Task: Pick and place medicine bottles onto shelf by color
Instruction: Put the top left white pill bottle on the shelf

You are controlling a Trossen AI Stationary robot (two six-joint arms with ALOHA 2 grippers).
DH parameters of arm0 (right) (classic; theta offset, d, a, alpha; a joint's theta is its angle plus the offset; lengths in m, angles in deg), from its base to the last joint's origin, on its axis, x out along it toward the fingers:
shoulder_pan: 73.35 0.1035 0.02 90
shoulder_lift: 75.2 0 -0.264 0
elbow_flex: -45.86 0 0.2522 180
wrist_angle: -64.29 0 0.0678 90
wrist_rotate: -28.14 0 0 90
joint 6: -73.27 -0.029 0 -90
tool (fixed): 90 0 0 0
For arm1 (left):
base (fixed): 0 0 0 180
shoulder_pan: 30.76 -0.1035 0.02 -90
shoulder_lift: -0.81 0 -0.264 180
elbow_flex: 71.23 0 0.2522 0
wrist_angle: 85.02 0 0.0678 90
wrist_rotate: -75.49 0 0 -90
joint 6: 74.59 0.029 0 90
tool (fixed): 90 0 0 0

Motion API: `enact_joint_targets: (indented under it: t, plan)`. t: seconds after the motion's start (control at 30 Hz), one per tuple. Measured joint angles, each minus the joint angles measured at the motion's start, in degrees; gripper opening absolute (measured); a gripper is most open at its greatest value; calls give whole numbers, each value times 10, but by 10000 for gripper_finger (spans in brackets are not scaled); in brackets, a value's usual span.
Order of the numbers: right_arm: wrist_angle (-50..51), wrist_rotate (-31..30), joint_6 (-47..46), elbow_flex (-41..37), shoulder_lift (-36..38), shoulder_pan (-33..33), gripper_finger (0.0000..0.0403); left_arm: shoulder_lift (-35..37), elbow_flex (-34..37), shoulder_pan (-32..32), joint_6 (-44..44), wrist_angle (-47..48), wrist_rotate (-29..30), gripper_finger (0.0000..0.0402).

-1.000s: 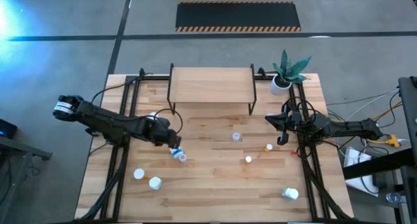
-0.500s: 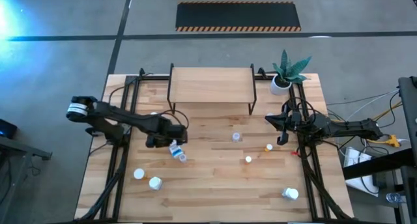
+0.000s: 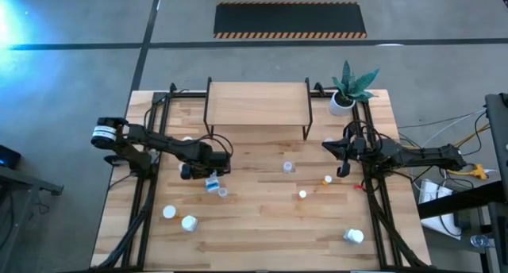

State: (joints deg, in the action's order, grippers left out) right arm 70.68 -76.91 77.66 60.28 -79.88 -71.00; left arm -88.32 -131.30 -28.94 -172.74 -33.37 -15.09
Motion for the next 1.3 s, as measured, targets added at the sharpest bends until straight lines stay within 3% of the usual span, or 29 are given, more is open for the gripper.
enact_joint_targets:
  t: [0.13, 0.3, 0.43, 0.57, 0.7, 0.9, 0.97, 1.13, 1.3]
  plan:
    - [1, 0, 2, 0, 0, 0, 9, -1, -1, 0, 10, -9, 0, 196]
    - [1, 0, 3, 0, 0, 0, 9, 8, -2, 0, 31, -8, 5, 194]
    - [1, 0, 3, 0, 0, 0, 9, 21, -19, 0, 73, -7, 42, 194]
    - [-1, 0, 7, 0, 0, 0, 9, 39, -64, 3, 139, -9, 127, 194]
    - [-4, 0, 10, 0, 0, 0, 9, 48, -146, 10, 245, -16, 248, 193]
    - [-13, 0, 17, 0, 0, 0, 9, 35, -280, -11, 503, -45, 502, 193]
    - [-20, 0, 18, 0, 0, 0, 9, 26, -302, -42, 589, -77, 553, 193]
    - [-40, -2, 19, 0, 1, 0, 9, 0, -294, -151, 754, -219, 580, 193]
    - [-41, -16, 13, 0, 0, 0, 9, -32, -269, -237, 774, -277, 581, 193]
